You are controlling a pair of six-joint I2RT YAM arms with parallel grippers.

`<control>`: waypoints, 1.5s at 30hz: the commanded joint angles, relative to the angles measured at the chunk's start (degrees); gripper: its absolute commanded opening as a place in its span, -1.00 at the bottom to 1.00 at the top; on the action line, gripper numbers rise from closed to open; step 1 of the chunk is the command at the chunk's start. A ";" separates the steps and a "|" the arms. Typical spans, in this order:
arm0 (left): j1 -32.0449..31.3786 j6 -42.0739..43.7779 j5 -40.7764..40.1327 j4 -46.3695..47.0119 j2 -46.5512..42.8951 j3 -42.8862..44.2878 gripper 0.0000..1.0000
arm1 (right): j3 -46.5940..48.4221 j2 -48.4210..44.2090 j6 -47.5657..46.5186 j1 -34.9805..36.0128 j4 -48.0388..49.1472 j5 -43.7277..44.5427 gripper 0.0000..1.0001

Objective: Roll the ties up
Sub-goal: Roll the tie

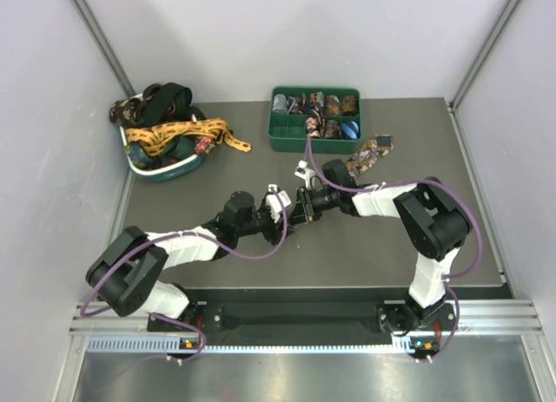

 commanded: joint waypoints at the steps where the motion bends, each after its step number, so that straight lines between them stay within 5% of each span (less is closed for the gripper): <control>1: -0.94 3.70 -2.68 -1.81 1.14 2.42 0.29 | 1.83 -0.64 0.72 -0.15 3.41 -1.27 -0.70; 8: -2.08 4.32 -5.22 -1.72 3.07 2.51 0.21 | 2.27 -0.73 2.12 0.91 3.76 -0.57 -0.70; 23: -4.10 3.18 -11.81 -11.37 5.27 5.41 -0.35 | 4.46 -0.03 -0.06 1.09 0.52 1.71 -0.74; 45: -6.30 -4.20 -14.45 -33.62 15.46 21.57 -0.27 | 7.46 8.59 -7.81 -2.69 -5.38 7.08 -0.72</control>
